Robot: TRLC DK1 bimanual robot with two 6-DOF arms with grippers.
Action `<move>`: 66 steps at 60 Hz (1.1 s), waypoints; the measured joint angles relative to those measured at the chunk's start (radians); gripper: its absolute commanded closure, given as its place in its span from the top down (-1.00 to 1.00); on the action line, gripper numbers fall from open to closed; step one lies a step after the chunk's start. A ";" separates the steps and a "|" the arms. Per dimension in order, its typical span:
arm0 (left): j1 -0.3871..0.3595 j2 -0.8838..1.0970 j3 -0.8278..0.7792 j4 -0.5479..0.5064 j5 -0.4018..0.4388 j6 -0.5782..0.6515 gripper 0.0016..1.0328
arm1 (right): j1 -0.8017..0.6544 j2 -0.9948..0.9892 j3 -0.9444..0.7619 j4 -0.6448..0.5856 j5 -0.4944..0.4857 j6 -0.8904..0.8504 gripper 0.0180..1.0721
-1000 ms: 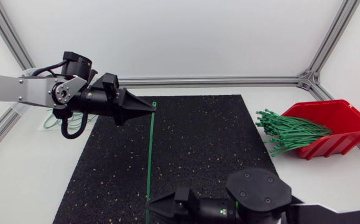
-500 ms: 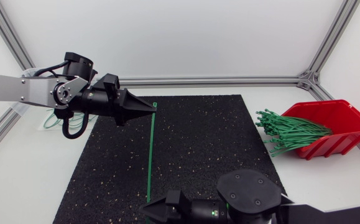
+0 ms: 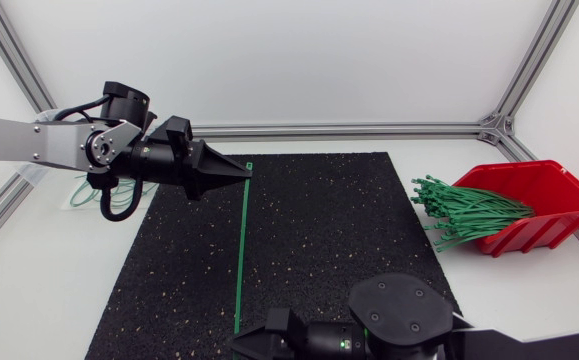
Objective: Take a green cable tie from the red box, thread the tail through the head to close it, then place it in the transparent bin on the left.
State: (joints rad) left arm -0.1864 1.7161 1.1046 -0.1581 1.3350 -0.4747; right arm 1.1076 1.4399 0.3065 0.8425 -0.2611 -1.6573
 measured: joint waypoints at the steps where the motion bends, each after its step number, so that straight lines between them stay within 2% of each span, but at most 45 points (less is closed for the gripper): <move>1: 0.000 0.000 0.000 0.000 0.000 0.000 -0.93 | 0.000 -0.002 0.000 0.000 0.000 0.000 -0.75; 16: 0.000 0.000 0.001 0.000 0.000 0.000 -0.93 | 0.002 -0.025 -0.007 0.000 0.001 -0.003 -0.82; 18: 0.000 0.000 0.001 0.000 0.000 0.000 -0.93 | 0.004 -0.028 -0.007 -0.001 0.003 -0.003 -0.89; 36: 0.000 0.000 0.001 0.000 0.000 0.001 -0.93 | 0.006 -0.030 -0.007 -0.001 0.003 0.065 -0.89; 56: -0.013 0.000 -0.003 -0.002 0.000 0.029 -0.93 | 0.003 -0.033 0.034 -0.048 -0.015 0.415 -0.89; 62: -0.013 -0.002 -0.014 -0.002 -0.001 0.034 -0.93 | -0.009 -0.035 0.061 -0.138 -0.021 0.529 -0.89; 66: -0.013 -0.004 -0.020 -0.003 0.000 0.034 -0.93 | -0.039 -0.050 0.098 -0.263 -0.098 0.665 -0.89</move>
State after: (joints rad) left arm -0.1997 1.7123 1.0847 -0.1608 1.3346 -0.4404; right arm 1.0687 1.3903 0.4046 0.5793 -0.3588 -0.9920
